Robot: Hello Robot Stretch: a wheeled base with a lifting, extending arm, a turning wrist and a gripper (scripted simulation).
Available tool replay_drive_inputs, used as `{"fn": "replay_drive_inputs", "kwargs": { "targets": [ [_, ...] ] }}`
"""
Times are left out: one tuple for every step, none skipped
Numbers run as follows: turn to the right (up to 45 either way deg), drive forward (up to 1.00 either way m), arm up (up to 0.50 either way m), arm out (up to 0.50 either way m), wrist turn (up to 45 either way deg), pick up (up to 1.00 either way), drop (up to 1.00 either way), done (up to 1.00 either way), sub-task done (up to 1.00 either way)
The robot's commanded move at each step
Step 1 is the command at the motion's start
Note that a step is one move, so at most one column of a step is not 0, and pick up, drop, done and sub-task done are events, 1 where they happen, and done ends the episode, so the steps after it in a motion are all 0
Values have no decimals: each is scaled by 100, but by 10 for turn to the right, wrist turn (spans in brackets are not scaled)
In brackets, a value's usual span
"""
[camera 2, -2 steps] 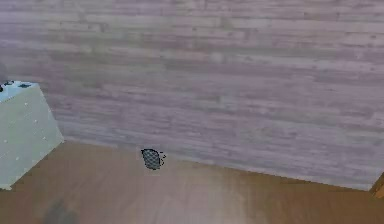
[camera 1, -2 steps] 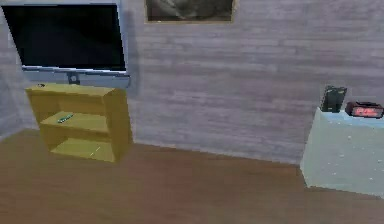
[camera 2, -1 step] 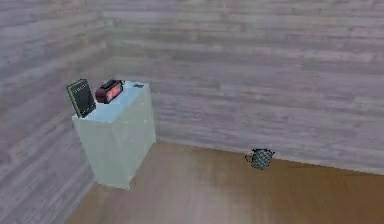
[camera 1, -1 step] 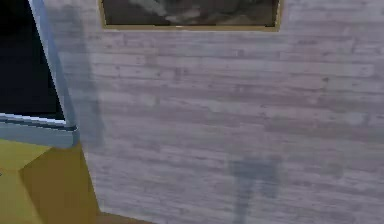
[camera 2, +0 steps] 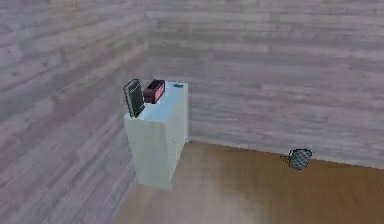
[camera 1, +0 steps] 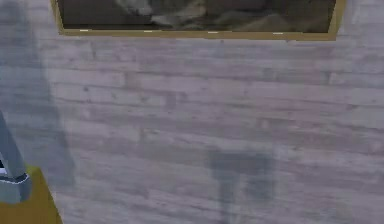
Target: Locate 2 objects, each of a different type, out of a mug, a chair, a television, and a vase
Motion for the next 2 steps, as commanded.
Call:
{"fn": "replay_drive_inputs", "kwargs": {
  "targets": [
    [-450, 0, 0, 0, 0, 0, 0, 0, 0],
    [-90, 0, 0, 0, 0, 0, 0, 0, 0]
  ]
}}
